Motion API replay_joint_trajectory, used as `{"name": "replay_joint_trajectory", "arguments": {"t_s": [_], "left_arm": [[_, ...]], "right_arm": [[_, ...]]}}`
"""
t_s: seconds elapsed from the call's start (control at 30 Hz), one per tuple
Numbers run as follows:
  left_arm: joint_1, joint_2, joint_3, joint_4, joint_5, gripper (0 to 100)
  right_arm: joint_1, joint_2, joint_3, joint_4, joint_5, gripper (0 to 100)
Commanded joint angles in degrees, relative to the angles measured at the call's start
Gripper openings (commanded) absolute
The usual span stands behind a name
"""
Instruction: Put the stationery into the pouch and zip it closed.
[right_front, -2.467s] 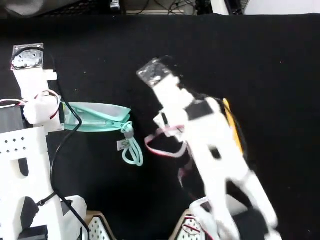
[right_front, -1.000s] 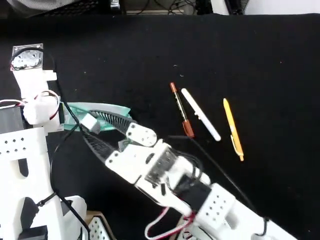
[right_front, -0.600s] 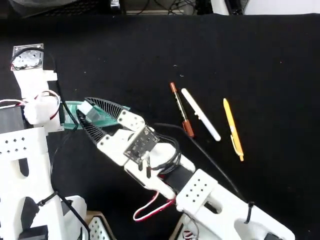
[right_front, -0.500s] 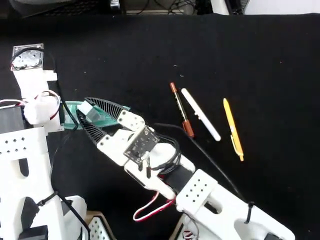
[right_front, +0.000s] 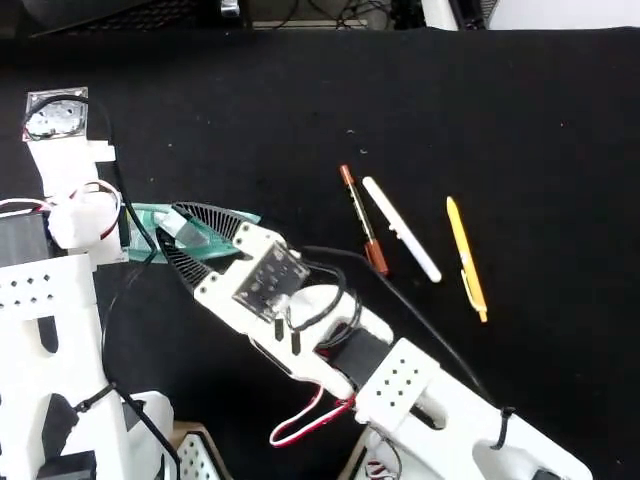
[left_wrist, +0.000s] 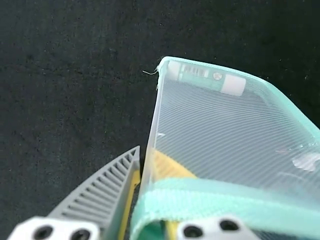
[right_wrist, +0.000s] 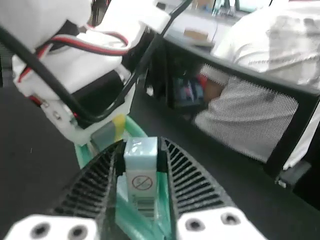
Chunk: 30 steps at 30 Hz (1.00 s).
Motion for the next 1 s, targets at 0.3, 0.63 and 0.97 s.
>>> {"name": "replay_joint_trajectory", "arguments": {"t_s": [0.3,0.63,0.97], "left_arm": [[-1.1,0.6,1.2,-0.4,0.2,3],[-1.1,0.6,1.2,-0.4,0.2,3],[-1.1,0.6,1.2,-0.4,0.2,3]], "right_arm": [[0.1,-5.2,-19.2,31.1,-0.5,14.0],[9.7,-27.9,-24.2,46.1,-0.4,13.9],[38.4,-32.3,-3.5,49.5,-0.4,14.1]]}}
